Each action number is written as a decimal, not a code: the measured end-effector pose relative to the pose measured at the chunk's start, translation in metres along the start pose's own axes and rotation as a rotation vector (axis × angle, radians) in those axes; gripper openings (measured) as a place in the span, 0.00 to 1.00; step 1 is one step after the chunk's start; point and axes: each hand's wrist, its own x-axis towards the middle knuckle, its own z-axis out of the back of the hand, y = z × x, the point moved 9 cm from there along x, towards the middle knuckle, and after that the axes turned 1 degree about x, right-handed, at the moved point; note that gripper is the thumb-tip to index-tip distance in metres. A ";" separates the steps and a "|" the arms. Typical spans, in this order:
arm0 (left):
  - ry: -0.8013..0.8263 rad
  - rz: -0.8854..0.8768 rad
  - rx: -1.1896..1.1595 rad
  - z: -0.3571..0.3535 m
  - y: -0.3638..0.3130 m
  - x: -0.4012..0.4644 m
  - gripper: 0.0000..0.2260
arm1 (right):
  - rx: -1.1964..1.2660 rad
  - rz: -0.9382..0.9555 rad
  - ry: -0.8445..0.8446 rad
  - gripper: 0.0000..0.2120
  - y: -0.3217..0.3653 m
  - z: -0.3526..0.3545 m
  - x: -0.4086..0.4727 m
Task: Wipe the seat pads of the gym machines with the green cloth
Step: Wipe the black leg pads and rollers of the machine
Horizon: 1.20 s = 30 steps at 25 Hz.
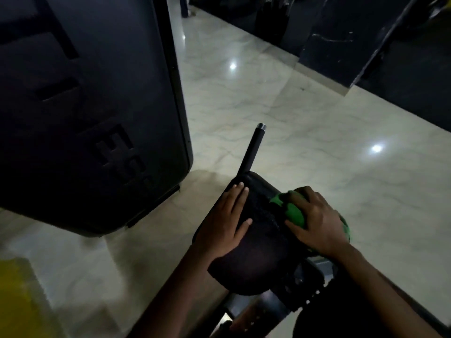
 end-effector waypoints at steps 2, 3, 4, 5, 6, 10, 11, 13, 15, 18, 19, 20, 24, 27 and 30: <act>0.036 -0.124 0.079 0.002 0.006 0.005 0.27 | -0.195 -0.058 -0.125 0.22 0.014 0.001 -0.019; 0.046 -0.175 0.110 0.002 0.009 0.007 0.27 | -0.268 -0.081 -0.170 0.22 0.023 -0.004 -0.030; 0.054 -0.212 0.133 0.002 0.011 0.008 0.27 | -0.324 -0.086 -0.204 0.22 0.032 -0.011 -0.042; 0.063 -0.234 0.142 0.000 0.013 0.008 0.28 | -0.364 -0.069 -0.223 0.21 0.042 -0.022 -0.054; 0.067 -0.242 0.140 -0.002 0.014 0.008 0.28 | -0.390 -0.029 -0.230 0.20 0.053 -0.037 -0.068; 0.062 -0.233 0.111 -0.005 0.014 0.003 0.28 | -0.467 0.285 -0.117 0.14 0.104 -0.096 -0.113; 0.061 -0.231 0.116 -0.005 0.015 0.002 0.28 | -0.482 0.316 -0.103 0.13 0.105 -0.094 -0.111; 0.065 -0.239 0.137 -0.004 0.017 0.001 0.28 | -0.517 0.225 -0.172 0.15 0.091 -0.067 -0.090; 0.076 -0.256 0.139 -0.004 0.017 0.001 0.28 | -0.502 -0.041 -0.287 0.20 0.060 -0.029 -0.063; 0.087 -0.258 0.123 -0.007 0.021 -0.001 0.28 | -0.485 -0.204 -0.307 0.24 0.044 -0.024 -0.054; 0.084 -0.254 0.113 -0.009 0.022 -0.001 0.28 | -0.515 -0.132 -0.294 0.23 0.052 -0.033 -0.059; 0.078 -0.250 0.105 -0.010 0.022 -0.002 0.28 | -0.534 -0.031 -0.272 0.21 0.063 -0.045 -0.068; 0.055 -0.240 0.079 -0.011 0.018 -0.005 0.28 | -0.550 0.301 -0.123 0.13 0.091 -0.078 -0.095; 0.040 -0.198 0.050 -0.011 0.017 -0.009 0.27 | -0.595 0.333 -0.079 0.15 0.086 -0.063 -0.077; 0.024 -0.146 0.006 -0.013 0.018 -0.018 0.27 | -0.513 -0.054 -0.206 0.21 0.056 -0.031 -0.044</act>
